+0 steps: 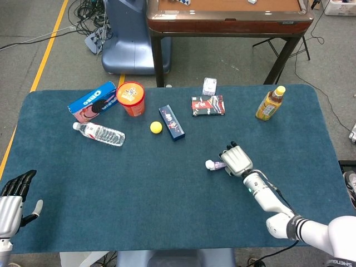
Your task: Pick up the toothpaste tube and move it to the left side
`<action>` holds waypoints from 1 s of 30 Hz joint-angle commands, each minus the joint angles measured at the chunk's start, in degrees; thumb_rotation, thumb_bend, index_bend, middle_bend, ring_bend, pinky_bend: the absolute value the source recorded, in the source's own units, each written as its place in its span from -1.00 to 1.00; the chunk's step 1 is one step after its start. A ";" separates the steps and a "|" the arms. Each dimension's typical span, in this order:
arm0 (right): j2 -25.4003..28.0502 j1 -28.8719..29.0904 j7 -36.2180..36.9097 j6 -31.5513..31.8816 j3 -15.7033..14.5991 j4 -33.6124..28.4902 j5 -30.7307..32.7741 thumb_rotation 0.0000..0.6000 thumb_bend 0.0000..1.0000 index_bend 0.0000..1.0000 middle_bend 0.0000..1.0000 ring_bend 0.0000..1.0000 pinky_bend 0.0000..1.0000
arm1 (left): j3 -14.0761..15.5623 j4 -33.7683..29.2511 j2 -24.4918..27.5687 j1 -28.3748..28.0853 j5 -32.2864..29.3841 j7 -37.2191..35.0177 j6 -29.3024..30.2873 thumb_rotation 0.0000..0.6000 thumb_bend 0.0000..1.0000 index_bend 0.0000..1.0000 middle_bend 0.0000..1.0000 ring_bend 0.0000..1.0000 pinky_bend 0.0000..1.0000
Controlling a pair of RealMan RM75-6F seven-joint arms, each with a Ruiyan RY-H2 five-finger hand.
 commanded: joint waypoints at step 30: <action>26.27 16.71 1.34 -20.83 6.20 -35.35 8.40 1.00 0.42 0.63 0.52 0.11 -0.30 | -3.18 -6.02 8.61 -26.04 8.80 -10.90 -28.15 1.00 -0.13 -0.94 0.34 0.44 0.58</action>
